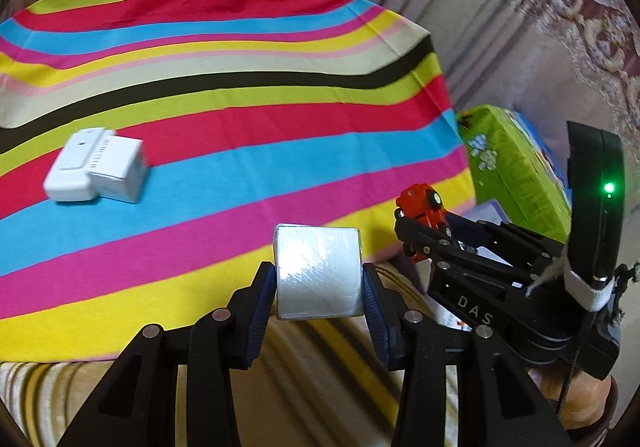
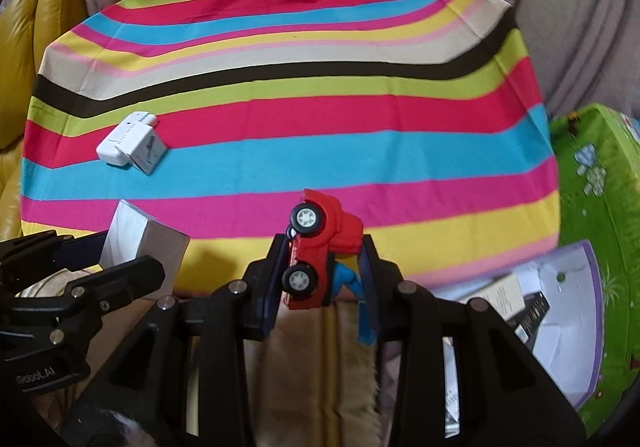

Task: Organize rigid objects
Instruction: 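Carry the white cube and red car to the storage box with both tools, then open both tools to drop the cube and red car into the storage box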

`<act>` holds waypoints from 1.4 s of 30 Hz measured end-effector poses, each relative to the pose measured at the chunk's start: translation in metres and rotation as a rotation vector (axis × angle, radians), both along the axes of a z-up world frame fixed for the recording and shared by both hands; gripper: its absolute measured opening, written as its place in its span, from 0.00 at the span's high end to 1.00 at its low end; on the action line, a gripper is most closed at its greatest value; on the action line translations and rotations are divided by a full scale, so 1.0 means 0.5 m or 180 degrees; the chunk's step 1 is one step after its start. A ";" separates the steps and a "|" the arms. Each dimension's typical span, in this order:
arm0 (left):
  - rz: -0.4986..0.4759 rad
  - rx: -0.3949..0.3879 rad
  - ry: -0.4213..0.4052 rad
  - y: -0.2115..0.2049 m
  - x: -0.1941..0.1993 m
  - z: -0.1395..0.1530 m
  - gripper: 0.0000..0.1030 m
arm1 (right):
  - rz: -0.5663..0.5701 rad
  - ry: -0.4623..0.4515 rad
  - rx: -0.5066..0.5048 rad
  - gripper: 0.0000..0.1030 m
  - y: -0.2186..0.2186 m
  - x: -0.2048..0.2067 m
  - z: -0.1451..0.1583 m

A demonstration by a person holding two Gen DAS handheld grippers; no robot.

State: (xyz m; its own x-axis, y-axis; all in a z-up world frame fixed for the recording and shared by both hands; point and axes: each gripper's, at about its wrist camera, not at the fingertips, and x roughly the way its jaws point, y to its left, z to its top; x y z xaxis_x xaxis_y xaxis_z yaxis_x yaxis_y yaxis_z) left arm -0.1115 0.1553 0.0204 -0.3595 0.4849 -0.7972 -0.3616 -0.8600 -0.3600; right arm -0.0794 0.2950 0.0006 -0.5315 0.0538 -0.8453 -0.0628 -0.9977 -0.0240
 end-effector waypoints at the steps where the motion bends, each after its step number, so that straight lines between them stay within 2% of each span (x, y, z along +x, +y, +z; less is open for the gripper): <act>1: -0.0040 0.0006 0.0000 0.012 0.005 0.001 0.57 | -0.0030 -0.0003 -0.0003 0.62 0.010 0.006 0.000; 13: -0.0567 0.0035 -0.0027 0.147 0.069 0.005 0.57 | -0.0505 -0.0036 -0.0030 0.62 0.154 0.097 0.001; 25: -0.1025 0.0057 -0.0025 0.239 0.113 0.008 0.57 | -0.1051 -0.0076 -0.0084 0.62 0.296 0.166 -0.009; 36: -0.1369 0.0073 -0.0095 0.294 0.140 0.000 0.56 | -0.1305 -0.0112 -0.0063 0.62 0.353 0.198 -0.011; 38: -0.1338 0.0063 -0.0123 0.291 0.139 -0.002 0.50 | -0.1324 -0.0122 -0.0073 0.61 0.354 0.199 -0.013; 40: -0.1303 0.0098 -0.0142 0.284 0.135 -0.002 0.43 | -0.1331 -0.0151 -0.0116 0.54 0.353 0.198 -0.018; 42: -0.1276 0.0121 -0.0147 0.277 0.131 -0.001 0.42 | -0.1304 -0.0155 -0.0137 0.39 0.349 0.195 -0.021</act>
